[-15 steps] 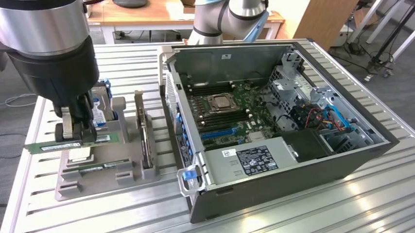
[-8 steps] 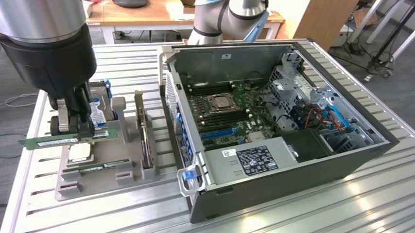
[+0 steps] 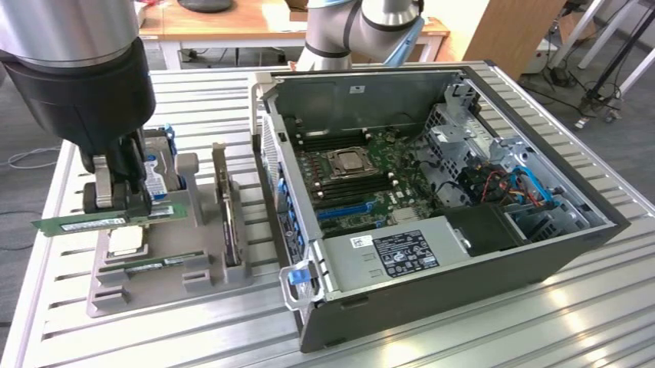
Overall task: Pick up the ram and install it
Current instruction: 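Pick up the ram and move it above insertion slot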
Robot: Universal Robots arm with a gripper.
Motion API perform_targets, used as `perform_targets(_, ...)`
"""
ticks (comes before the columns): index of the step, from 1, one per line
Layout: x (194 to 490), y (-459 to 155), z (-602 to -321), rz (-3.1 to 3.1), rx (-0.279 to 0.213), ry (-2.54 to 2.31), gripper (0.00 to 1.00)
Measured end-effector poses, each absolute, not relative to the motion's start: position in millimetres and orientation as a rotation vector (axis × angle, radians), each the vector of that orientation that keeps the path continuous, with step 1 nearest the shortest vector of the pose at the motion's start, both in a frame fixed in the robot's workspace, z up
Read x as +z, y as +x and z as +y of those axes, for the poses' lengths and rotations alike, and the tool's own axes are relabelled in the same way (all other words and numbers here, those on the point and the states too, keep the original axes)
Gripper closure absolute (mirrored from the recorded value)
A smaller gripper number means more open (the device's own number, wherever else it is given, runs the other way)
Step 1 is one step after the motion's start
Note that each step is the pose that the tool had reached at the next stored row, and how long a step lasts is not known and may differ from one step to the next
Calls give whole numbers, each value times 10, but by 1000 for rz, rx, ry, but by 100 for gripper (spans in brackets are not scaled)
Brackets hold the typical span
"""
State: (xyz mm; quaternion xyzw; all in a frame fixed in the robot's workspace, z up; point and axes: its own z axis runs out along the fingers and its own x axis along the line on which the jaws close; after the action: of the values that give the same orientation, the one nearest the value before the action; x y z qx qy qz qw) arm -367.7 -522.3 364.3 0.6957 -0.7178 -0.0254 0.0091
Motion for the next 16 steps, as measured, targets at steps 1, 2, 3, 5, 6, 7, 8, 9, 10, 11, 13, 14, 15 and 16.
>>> perform_targets(1, 3642, -3666, -5223, -2242, -79, 2174, 88)
perform_targets(2, 3643, -3652, -5223, -2241, -79, 2174, 88)
perform_targets(3, 3643, -3637, -5223, -2241, -79, 2175, 88)
perform_targets(5, 3642, -3614, -5223, -2239, -79, 2176, 88)
perform_targets(6, 3642, -3613, -5223, -2239, -79, 2176, 88)
perform_targets(7, 3642, -3612, -5223, -2239, -79, 2176, 88)
perform_targets(8, 3642, -3612, -5223, -2239, -79, 2176, 88)
perform_targets(9, 3642, -3612, -5223, -2239, -79, 2176, 88)
perform_targets(10, 3646, -3612, -5223, -2239, -79, 2176, 88)
perform_targets(11, 3654, -3612, -5223, -2239, -79, 2176, 88)
perform_targets(13, 3679, -3612, -5223, -2239, -79, 2176, 88)
perform_targets(14, 3695, -3612, -5222, -2239, -79, 2176, 88)
perform_targets(15, 3711, -3612, -5222, -2239, -79, 2176, 88)
perform_targets(16, 3727, -3612, -5222, -2239, -79, 2176, 88)
